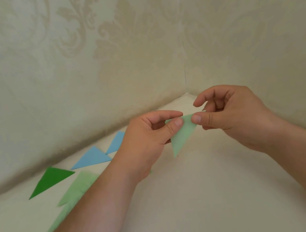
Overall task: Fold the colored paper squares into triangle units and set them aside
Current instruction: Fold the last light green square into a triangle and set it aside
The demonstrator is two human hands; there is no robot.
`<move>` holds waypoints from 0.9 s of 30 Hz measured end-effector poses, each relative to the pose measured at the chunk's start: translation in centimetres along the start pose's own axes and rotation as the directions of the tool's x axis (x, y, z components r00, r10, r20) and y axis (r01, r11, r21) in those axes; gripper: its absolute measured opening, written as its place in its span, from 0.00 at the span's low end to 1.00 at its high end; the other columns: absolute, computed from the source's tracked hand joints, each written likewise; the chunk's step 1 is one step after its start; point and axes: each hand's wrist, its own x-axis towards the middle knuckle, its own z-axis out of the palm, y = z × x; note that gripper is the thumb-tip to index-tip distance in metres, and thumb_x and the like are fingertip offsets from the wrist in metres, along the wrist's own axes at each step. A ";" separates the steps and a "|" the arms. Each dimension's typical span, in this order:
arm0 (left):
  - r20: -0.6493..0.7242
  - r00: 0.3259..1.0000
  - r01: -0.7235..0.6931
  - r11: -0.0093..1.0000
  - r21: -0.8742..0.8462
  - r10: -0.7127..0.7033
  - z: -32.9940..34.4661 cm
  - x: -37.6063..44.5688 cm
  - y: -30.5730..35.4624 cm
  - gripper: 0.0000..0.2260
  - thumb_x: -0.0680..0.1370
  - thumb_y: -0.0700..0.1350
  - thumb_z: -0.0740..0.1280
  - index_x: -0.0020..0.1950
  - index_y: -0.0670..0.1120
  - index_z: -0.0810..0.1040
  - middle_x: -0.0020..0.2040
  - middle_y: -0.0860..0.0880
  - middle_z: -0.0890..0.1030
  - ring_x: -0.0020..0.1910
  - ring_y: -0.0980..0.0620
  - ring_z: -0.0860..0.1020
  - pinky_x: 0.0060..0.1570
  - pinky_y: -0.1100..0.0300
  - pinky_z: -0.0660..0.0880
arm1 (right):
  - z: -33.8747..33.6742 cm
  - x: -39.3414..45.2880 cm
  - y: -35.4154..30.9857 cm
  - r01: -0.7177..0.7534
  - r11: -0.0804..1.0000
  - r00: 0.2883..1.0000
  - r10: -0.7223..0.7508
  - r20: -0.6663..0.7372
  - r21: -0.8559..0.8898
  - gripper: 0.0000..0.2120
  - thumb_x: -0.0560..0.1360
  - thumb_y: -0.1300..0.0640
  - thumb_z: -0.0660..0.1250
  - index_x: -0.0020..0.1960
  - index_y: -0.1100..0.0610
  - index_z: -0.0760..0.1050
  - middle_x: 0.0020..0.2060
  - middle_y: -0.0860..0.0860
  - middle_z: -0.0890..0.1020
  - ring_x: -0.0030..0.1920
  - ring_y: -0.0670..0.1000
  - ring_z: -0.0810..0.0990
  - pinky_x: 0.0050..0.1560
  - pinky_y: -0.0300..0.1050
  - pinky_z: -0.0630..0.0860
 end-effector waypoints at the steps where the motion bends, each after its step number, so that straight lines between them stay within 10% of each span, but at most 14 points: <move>1: -0.004 1.000 -0.003 1.000 -0.012 0.003 0.0 0.0 0.1 0.05 0.78 0.39 0.74 0.52 0.46 0.86 0.44 0.47 0.87 0.46 0.51 0.85 0.52 0.55 0.82 | 0.0 0.0 0.0 -0.005 1.000 1.000 0.005 0.002 0.018 0.16 0.61 0.57 0.80 0.46 0.57 0.82 0.30 0.50 0.81 0.32 0.49 0.79 0.40 0.44 0.79; 9: -0.044 0.999 0.010 0.997 -0.082 -0.014 0.1 0.0 0.6 0.07 0.77 0.35 0.73 0.52 0.45 0.85 0.53 0.34 0.85 0.45 0.51 0.85 0.47 0.62 0.82 | -0.1 0.0 -0.1 -0.061 0.996 0.996 0.056 0.069 0.064 0.03 0.73 0.58 0.74 0.44 0.58 0.85 0.37 0.52 0.84 0.35 0.49 0.80 0.46 0.45 0.83; 20: -0.063 0.998 -0.026 0.997 0.078 0.031 -0.3 0.2 0.3 0.07 0.77 0.38 0.75 0.49 0.50 0.87 0.43 0.48 0.88 0.43 0.55 0.84 0.57 0.52 0.83 | -0.1 0.2 -0.3 -0.028 0.999 0.999 0.029 -0.029 0.024 0.07 0.75 0.62 0.74 0.38 0.58 0.82 0.29 0.50 0.81 0.32 0.48 0.78 0.40 0.40 0.80; 27: -0.031 0.999 -0.018 0.992 0.125 0.022 -0.8 -0.1 0.9 0.07 0.76 0.36 0.75 0.49 0.48 0.87 0.40 0.50 0.86 0.38 0.56 0.82 0.41 0.65 0.78 | -0.1 0.2 -0.2 -0.020 1.000 0.999 0.020 -0.037 0.009 0.08 0.74 0.62 0.75 0.37 0.58 0.81 0.28 0.48 0.81 0.31 0.46 0.78 0.40 0.39 0.81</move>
